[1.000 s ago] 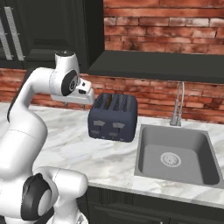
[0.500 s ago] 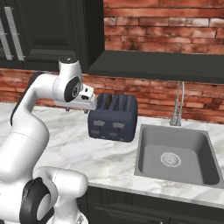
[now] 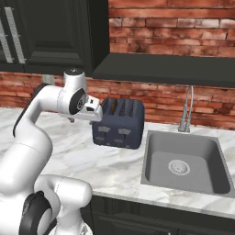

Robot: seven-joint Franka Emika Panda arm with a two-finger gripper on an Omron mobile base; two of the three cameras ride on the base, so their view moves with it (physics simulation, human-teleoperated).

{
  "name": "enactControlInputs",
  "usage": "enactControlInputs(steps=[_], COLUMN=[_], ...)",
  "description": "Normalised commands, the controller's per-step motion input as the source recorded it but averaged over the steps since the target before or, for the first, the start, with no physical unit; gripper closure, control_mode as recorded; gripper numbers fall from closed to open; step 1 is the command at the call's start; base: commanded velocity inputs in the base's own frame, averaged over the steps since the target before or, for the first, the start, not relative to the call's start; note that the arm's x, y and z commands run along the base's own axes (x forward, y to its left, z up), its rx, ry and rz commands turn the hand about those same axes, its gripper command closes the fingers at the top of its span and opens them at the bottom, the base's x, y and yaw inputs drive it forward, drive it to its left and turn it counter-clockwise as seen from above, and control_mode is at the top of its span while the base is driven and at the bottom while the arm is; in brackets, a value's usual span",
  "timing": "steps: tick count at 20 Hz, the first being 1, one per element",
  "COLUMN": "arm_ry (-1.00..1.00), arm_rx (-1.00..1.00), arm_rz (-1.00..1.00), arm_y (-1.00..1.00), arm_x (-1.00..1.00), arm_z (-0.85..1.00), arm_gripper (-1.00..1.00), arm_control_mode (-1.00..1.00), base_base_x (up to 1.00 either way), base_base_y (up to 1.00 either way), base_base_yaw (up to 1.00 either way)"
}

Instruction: Start the toaster. Once the lever pops up, take the bread to the plate on the dining counter.

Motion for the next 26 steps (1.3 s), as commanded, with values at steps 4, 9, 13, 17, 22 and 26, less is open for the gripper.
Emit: enactControlInputs(steps=[4, 9, 13, 17, 22, 26], arm_ry=[0.00, 0.00, 0.00, 0.00, 0.00, -0.01], arm_rx=[0.00, 0.00, 0.00, 0.00, 0.00, 0.00], arm_rz=[0.00, 0.00, 0.00, 0.00, 0.00, 0.00], arm_y=[-0.05, -0.07, -0.06, -0.07, -0.07, -0.10], arm_x=[0.00, 0.09, 0.15, 0.12, 0.23, 0.24], arm_z=[-0.21, -0.17, -0.14, -0.15, -0.07, -0.03], arm_gripper=[-1.00, -1.00, -1.00, -1.00, -1.00, -1.00], arm_control_mode=[-1.00, -1.00, -1.00, -1.00, -1.00, -1.00], base_base_x=[0.00, 0.00, 0.00, 0.00, 0.00, 0.00], base_base_y=[0.00, 0.00, 0.00, 0.00, 0.00, 0.00], base_base_yaw=[0.00, 0.00, 0.00, 0.00, 0.00, 0.00])
